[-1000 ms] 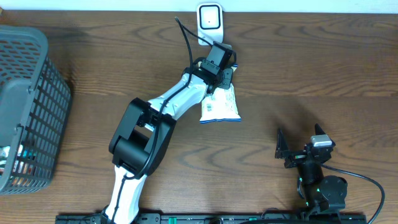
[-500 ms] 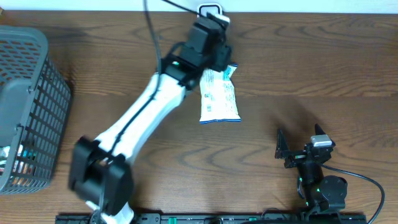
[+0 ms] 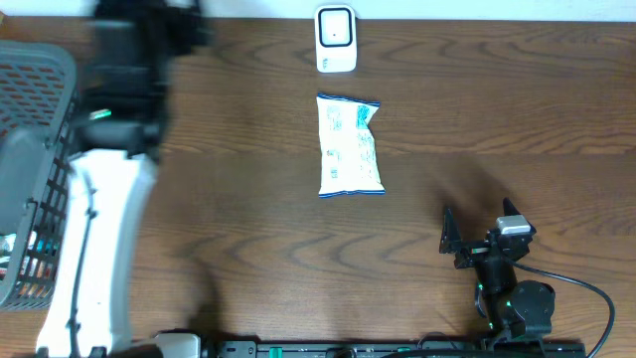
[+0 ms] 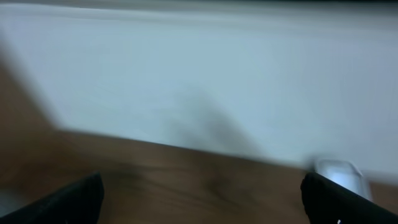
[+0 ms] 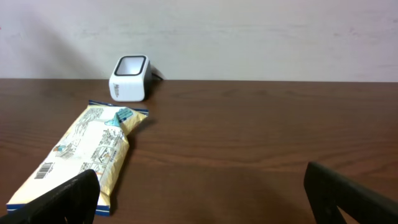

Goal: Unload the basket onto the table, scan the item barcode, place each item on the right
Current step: 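Move the left gripper back into the grey wire basket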

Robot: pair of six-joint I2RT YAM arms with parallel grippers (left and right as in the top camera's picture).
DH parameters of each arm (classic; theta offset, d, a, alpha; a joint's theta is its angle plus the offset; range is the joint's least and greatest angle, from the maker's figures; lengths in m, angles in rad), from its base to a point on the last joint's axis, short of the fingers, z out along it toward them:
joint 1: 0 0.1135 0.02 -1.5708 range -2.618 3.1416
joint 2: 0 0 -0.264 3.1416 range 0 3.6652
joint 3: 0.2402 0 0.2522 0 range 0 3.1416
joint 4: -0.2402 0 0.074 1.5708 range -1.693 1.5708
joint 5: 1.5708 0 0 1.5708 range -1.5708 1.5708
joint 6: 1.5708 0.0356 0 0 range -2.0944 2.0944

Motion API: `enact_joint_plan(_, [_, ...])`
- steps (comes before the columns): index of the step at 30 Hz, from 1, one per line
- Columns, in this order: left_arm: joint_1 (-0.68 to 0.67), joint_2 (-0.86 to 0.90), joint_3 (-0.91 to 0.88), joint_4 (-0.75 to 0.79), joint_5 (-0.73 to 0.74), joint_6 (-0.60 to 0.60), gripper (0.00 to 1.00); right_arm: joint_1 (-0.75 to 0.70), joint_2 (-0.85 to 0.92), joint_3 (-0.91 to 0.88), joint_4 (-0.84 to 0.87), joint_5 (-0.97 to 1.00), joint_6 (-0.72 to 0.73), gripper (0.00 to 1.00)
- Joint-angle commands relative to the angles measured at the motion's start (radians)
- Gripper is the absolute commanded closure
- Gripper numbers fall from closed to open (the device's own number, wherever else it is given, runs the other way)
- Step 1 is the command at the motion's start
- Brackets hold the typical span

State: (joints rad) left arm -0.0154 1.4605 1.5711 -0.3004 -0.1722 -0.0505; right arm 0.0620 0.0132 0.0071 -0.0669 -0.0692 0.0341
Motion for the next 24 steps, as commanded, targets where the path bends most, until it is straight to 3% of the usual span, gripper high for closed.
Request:
enact_joint_plan(1, [0.134, -0.072, 0.029, 0.017, -0.031, -0.131, 0.0, -0.006, 0.002, -0.002, -0.004, 0.008, 0.01, 0.01])
enact_joint_plan(7, [0.398, -0.096, 0.029, 0.021, -0.032, -0.261, 0.01, -0.006, 0.002, -0.002, -0.004, 0.008, 0.01, 0.01])
enact_joint_plan(12, [0.588, -0.047, 0.029, -0.109, -0.04, -0.391, 0.02, -0.006, 0.002, -0.002, -0.004, 0.008, 0.01, 0.01])
enact_joint_plan(15, [0.668, 0.001, 0.029, -0.237, -0.143, -0.509, 0.01, -0.006, 0.002, -0.002, -0.004, 0.008, 0.01, 0.01])
enact_joint_plan(24, [0.764, 0.189, 0.058, -0.447, -0.125, -0.414, 0.02, -0.006, 0.002, -0.002, -0.004, 0.008, 0.01, 0.01])
